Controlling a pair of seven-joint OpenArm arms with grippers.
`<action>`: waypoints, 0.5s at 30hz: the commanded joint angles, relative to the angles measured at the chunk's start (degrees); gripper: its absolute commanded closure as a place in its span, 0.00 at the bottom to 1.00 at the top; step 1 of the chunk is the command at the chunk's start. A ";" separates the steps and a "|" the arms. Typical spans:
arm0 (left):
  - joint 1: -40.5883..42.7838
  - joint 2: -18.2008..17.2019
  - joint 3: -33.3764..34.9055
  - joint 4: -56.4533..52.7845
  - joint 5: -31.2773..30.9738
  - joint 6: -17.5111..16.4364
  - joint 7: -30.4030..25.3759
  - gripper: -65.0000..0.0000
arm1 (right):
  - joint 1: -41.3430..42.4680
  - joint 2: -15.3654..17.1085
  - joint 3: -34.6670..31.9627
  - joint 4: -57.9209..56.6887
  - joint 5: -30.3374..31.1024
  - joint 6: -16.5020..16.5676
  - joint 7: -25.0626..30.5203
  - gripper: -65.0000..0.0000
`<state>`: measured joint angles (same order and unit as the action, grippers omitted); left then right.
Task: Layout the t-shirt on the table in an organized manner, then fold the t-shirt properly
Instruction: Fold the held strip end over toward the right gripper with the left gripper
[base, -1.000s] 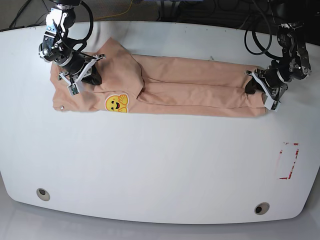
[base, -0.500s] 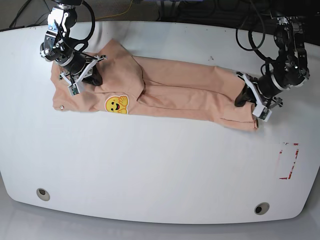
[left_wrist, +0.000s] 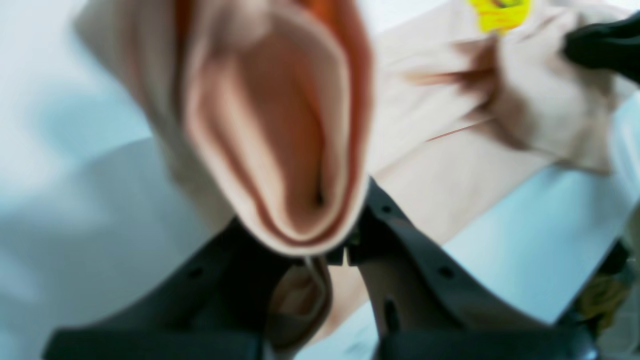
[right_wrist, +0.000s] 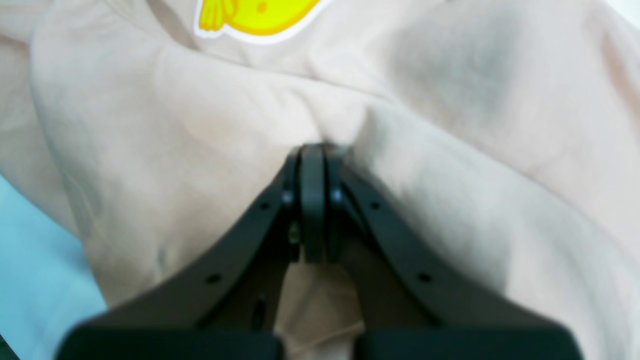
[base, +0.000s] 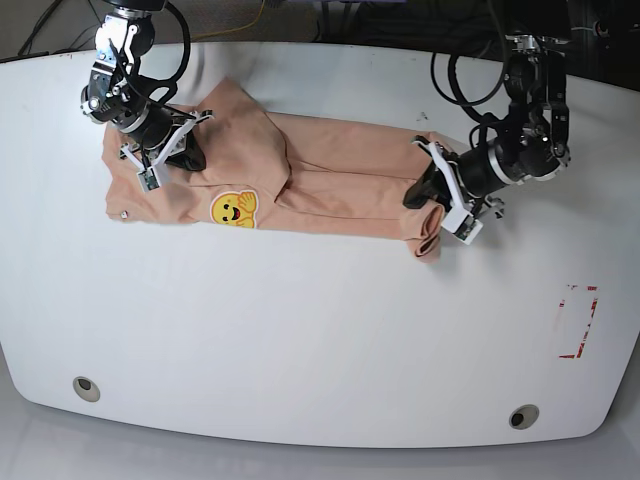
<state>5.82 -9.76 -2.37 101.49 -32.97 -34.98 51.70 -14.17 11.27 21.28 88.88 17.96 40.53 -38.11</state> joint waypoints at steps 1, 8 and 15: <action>-1.47 2.15 1.45 1.06 -1.36 -0.23 -1.37 0.96 | -0.55 0.21 -0.13 -0.05 -3.85 -0.53 -4.57 1.00; -1.74 6.11 5.76 0.35 -1.27 -0.23 -1.37 0.96 | -0.55 0.12 -0.13 -0.05 -3.85 -0.53 -4.57 1.00; -1.47 10.07 7.34 -1.76 -1.18 -0.23 -1.37 0.96 | -0.55 0.12 -0.13 -0.05 -3.85 -0.53 -4.57 1.00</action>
<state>5.04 -0.84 4.95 99.48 -33.01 -34.96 51.64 -14.17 11.11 21.30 88.95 17.76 40.51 -38.11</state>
